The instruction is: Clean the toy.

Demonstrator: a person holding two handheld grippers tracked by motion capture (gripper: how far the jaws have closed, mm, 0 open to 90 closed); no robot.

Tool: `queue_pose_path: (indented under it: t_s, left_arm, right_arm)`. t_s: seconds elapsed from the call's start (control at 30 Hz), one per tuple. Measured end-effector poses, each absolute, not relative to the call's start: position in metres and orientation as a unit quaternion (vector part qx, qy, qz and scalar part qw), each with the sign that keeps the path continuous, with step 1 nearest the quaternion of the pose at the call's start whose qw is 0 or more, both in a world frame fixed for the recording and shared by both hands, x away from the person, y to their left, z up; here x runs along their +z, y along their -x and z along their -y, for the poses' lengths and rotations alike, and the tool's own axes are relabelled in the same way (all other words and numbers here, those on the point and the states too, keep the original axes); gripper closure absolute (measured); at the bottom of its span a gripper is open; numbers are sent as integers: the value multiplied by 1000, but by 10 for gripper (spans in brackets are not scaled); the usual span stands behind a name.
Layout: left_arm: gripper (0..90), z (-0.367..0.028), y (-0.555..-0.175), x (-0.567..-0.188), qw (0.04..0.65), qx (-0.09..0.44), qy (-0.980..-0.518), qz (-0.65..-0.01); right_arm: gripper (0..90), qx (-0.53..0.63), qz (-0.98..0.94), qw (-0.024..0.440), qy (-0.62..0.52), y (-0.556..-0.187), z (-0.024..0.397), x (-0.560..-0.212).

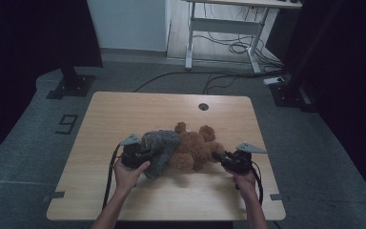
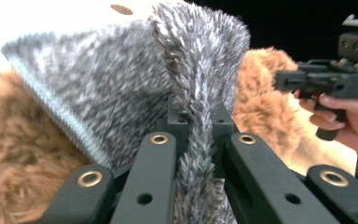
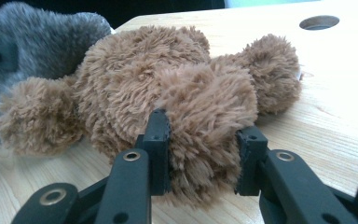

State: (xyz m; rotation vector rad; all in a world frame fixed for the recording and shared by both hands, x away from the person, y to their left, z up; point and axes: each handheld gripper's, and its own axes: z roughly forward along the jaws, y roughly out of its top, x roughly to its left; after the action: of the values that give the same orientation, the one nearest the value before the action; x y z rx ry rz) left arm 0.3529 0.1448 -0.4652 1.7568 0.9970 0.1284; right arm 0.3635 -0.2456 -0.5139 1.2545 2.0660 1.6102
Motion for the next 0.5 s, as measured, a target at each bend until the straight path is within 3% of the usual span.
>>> queue_pose_path:
  t_s: [0.2, 0.5]
  left_arm:
    - [833, -114, -357, -444, 546, 45, -742, -386]
    - [834, -12, -367, -431, 532, 14, -782, -325]
  right_arm:
    - [653, 551, -707, 122, -426, -363, 245, -514]
    - [652, 552, -707, 122, -425, -363, 245, -514]
